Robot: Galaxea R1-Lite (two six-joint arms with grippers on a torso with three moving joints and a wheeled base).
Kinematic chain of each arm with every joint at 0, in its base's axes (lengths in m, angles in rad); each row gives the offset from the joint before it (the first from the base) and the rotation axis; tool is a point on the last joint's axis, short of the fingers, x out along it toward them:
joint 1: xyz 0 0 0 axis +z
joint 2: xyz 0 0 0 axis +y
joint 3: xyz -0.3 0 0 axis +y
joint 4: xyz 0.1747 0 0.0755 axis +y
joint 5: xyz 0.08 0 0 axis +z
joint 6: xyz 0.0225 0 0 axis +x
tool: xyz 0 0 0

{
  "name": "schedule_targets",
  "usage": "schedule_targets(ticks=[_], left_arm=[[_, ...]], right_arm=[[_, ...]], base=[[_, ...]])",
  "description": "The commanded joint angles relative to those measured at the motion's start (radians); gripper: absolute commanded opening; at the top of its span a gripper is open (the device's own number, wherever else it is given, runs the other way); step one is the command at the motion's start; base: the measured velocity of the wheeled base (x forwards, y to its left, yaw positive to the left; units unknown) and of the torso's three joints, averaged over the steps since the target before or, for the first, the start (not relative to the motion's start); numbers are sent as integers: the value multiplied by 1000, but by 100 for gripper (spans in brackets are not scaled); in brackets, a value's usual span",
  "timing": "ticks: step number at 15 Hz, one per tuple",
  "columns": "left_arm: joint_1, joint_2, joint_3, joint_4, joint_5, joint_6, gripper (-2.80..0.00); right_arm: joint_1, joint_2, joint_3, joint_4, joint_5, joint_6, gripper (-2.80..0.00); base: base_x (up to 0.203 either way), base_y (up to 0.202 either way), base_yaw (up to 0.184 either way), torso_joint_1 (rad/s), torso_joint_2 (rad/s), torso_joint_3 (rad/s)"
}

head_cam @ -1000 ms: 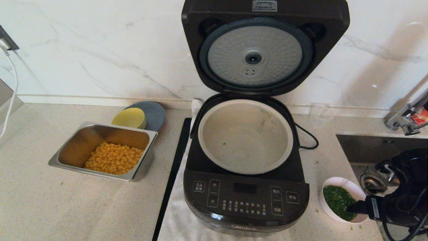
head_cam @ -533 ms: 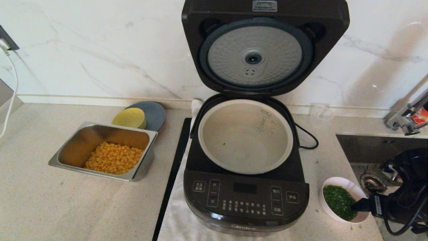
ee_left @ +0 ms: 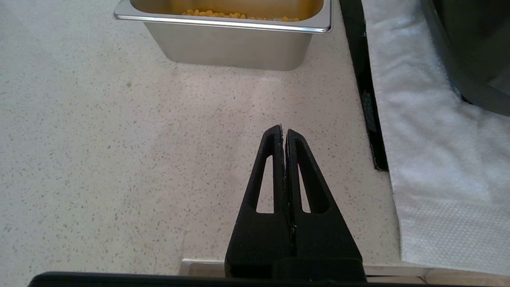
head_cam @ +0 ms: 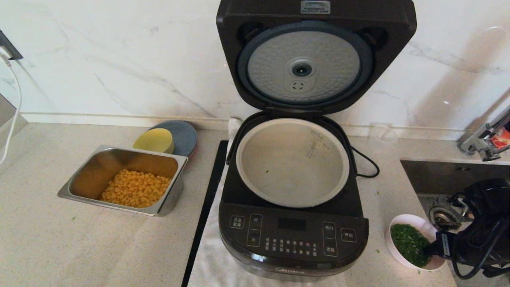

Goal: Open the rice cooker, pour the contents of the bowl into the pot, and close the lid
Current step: Fill a bowl with water from the tap

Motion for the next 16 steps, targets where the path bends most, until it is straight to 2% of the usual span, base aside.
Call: schedule_targets(ticks=[1, 12, 16], left_arm=[[0, -1, 0, 0, 0, 1, -280], [0, -1, 0, 0, 0, 1, -280], [0, -1, 0, 0, 0, 1, -280]], right_arm=[[0, 10, -3, 1, -1, 1, -280], [-5, -52, -7, 11, 2, 33, -280], [-105, -115, -49, 81, 81, 60, -280]], base=[[0, 0, 0, 0, 0, 0], [0, 0, 0, 0, 0, 0], [0, 0, 0, 0, 0, 0]])
